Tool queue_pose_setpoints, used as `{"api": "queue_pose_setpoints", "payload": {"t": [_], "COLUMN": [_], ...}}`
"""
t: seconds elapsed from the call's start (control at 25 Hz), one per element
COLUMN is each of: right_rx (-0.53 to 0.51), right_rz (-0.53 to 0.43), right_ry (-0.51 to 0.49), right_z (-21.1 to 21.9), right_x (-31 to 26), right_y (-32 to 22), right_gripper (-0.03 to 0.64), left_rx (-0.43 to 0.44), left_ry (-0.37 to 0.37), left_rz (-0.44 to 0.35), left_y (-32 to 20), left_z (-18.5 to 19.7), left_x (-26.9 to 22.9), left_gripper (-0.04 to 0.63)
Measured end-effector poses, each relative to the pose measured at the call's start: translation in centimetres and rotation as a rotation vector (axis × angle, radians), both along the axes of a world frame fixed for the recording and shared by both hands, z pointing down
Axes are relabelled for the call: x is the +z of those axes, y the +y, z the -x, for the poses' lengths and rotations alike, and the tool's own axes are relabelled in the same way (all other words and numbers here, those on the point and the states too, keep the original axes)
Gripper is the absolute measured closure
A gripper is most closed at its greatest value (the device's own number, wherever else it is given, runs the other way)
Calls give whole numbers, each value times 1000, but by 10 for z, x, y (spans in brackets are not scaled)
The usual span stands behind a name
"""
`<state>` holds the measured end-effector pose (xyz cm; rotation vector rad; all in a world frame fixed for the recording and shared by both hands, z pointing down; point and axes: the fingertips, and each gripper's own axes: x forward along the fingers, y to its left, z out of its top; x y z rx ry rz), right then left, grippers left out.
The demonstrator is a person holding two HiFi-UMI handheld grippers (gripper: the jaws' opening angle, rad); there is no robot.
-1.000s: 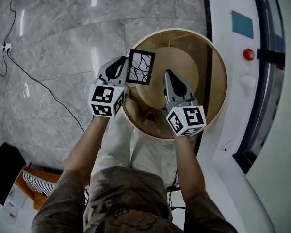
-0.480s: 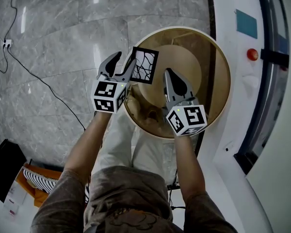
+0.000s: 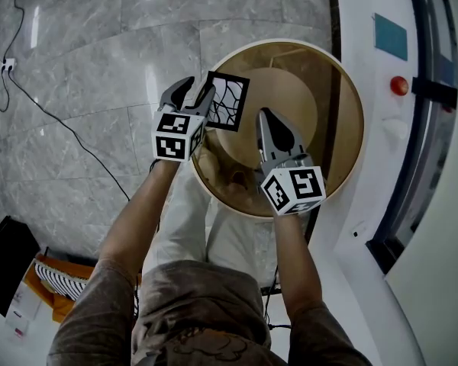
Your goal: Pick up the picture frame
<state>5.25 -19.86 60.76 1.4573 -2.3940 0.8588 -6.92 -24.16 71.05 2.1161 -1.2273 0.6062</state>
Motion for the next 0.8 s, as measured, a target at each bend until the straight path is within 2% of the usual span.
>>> {"api": "queue_pose_setpoints", "payload": {"t": [0.52,0.8], "right_rx": [10,5], "right_rz": [28,41], "right_ry": [-1,-1], "right_z": [-5,-3], "right_x": [17,24], "right_y": [-4,-4], "right_gripper": [597,597], "left_rx": [21,27], "left_ry": [-40,-72], "left_rz": [95,101], "left_y": [-16,-14], "left_z": [-9,-5], "left_x": [58,68], "left_gripper": [382,391]}}
